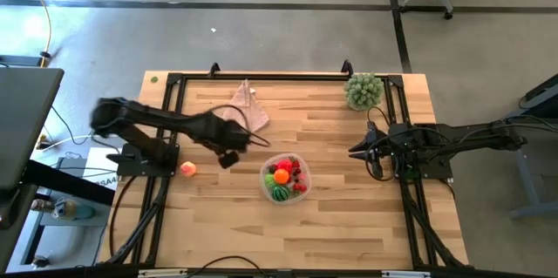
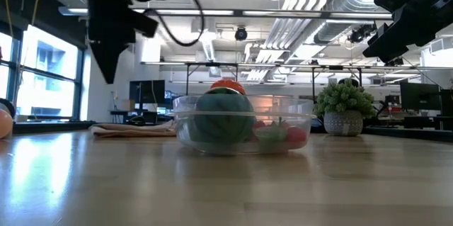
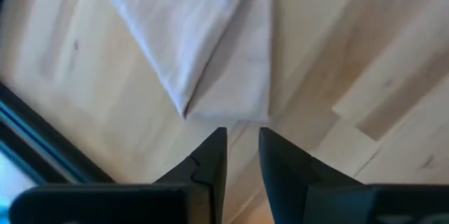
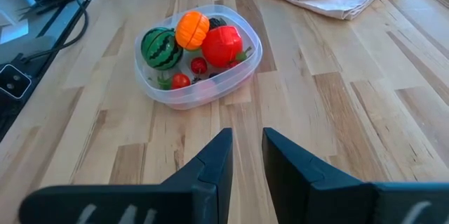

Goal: Pick and placing Produce into tupperware
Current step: Put the peach into the transparent bin

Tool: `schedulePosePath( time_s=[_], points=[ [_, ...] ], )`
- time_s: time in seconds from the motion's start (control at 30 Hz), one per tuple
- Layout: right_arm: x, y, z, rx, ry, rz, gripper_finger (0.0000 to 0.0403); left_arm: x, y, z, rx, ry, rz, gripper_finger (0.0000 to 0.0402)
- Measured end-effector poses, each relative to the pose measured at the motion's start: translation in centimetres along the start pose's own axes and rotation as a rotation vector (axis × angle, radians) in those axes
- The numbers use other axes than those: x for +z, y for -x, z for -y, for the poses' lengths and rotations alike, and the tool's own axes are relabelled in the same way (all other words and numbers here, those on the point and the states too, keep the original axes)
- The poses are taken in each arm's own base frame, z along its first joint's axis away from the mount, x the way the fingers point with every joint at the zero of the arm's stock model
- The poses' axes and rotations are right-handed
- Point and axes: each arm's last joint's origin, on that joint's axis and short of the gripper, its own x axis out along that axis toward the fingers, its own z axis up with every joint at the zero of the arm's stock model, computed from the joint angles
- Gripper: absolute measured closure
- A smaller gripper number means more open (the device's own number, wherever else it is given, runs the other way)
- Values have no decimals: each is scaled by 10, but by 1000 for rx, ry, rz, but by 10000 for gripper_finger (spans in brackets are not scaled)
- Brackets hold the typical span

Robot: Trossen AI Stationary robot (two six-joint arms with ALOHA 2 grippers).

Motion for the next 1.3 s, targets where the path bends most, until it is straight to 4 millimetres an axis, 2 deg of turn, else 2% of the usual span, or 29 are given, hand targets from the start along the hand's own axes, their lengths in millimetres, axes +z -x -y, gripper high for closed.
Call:
schedulePosePath(
  time_s=[0.2, 0.33, 0.47, 0.63, 0.77, 1.03, 1.2, 1.3],
  points=[
    [0, 0, 0, 0, 0, 0, 335, -40, -14, -34, -101, 407, 32, 334],
    [0, 0, 0, 0, 0, 0, 335, -58, -22, -39, -147, 511, -16, 334],
    [0, 0, 0, -1, 0, -4, 335, -62, -23, -38, -215, 434, -73, 334],
    [0, 0, 0, -1, 0, -3, 335, -62, -21, -34, -337, 102, -86, 334],
    [0, 0, 0, -1, 0, -4, 335, -66, -21, -34, -382, -90, -114, 334],
    [0, 0, 0, -1, 0, -4, 335, -80, -19, -45, -279, -60, -226, 334],
    [0, 0, 0, -1, 0, -3, 335, -91, -9, -39, -288, -73, -185, 334],
    [0, 0, 0, -1, 0, -4, 335, -99, -4, -37, -277, 13, -201, 334]
  ],
)
